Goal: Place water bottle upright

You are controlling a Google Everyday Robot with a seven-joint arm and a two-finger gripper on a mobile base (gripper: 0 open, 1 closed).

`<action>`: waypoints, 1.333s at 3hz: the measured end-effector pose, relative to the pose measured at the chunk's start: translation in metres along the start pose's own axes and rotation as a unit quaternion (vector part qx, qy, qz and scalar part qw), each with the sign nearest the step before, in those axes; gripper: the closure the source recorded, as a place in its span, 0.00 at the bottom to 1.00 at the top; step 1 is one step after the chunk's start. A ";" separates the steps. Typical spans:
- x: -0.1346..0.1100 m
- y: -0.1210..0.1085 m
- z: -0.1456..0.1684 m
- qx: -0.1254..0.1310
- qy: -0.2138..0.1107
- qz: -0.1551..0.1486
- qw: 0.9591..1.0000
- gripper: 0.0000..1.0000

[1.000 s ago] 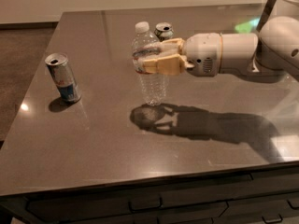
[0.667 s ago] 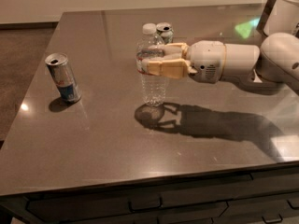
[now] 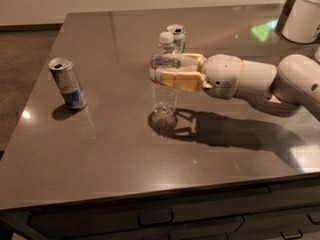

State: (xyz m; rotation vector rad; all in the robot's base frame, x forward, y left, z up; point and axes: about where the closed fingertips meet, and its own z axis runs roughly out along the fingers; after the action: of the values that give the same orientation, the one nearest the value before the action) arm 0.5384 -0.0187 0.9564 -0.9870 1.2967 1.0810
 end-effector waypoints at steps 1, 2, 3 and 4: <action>0.003 0.001 -0.002 0.009 -0.004 -0.013 1.000 0.60; 0.006 0.003 -0.004 0.015 -0.003 -0.022 1.000 0.36; 0.008 0.004 -0.006 0.020 -0.001 -0.029 0.999 0.13; 0.007 0.005 -0.005 0.018 -0.001 -0.030 0.999 0.00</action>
Offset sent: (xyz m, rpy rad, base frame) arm -0.0048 -0.0114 -0.0108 -0.0100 -0.0607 -0.0569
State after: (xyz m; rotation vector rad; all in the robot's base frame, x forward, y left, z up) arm 0.5322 -0.0215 0.9489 -0.9921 1.2733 1.0089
